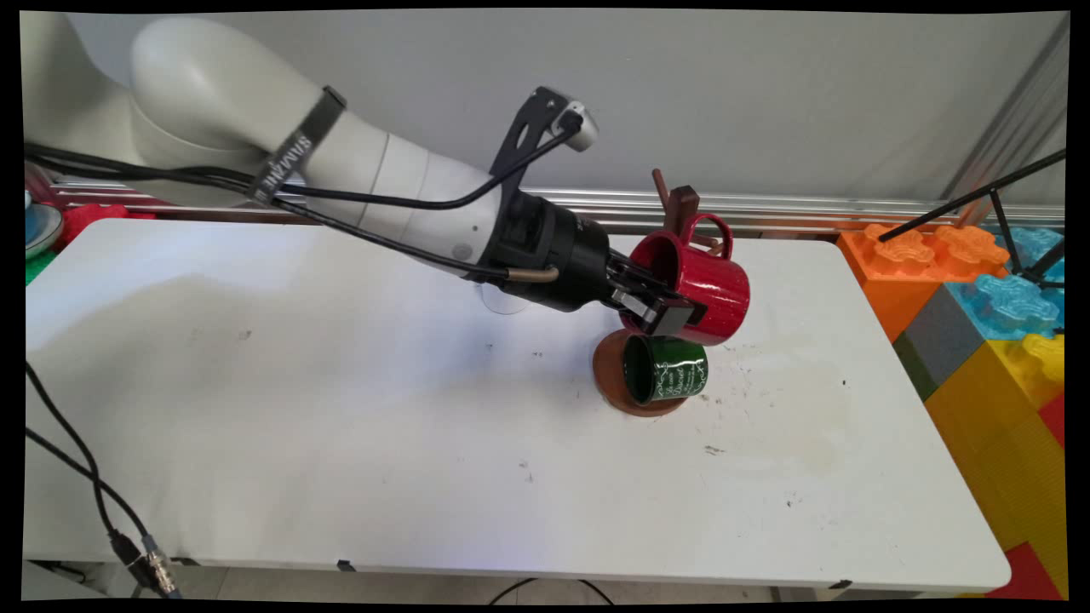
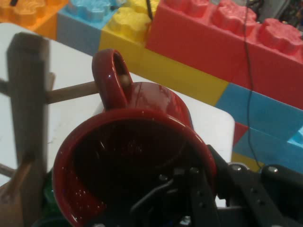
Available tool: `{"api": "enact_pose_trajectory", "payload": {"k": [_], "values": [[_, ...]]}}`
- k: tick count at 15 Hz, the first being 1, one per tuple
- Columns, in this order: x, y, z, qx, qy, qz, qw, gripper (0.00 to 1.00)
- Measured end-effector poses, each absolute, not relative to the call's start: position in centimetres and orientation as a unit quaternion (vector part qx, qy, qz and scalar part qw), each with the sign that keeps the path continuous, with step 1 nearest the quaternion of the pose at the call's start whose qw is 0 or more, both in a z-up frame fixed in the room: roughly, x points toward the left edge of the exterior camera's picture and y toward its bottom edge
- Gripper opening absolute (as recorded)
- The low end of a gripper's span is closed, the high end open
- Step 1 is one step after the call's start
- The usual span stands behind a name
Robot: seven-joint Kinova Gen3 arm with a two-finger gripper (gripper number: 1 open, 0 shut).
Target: Place the picked object on the table
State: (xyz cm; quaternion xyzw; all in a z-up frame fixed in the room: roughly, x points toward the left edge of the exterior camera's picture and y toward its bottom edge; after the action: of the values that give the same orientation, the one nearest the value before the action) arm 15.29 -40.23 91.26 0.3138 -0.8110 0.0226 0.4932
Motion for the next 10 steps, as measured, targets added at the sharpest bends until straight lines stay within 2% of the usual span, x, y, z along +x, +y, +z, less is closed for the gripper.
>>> {"api": "enact_pose_trajectory", "payload": {"k": [5,10], "values": [[15.9,-39.0,92.7,0.290,-0.820,0.016,0.494,0.00],[17.7,-38.3,95.1,0.262,-0.842,0.022,0.472,0.00]]}}
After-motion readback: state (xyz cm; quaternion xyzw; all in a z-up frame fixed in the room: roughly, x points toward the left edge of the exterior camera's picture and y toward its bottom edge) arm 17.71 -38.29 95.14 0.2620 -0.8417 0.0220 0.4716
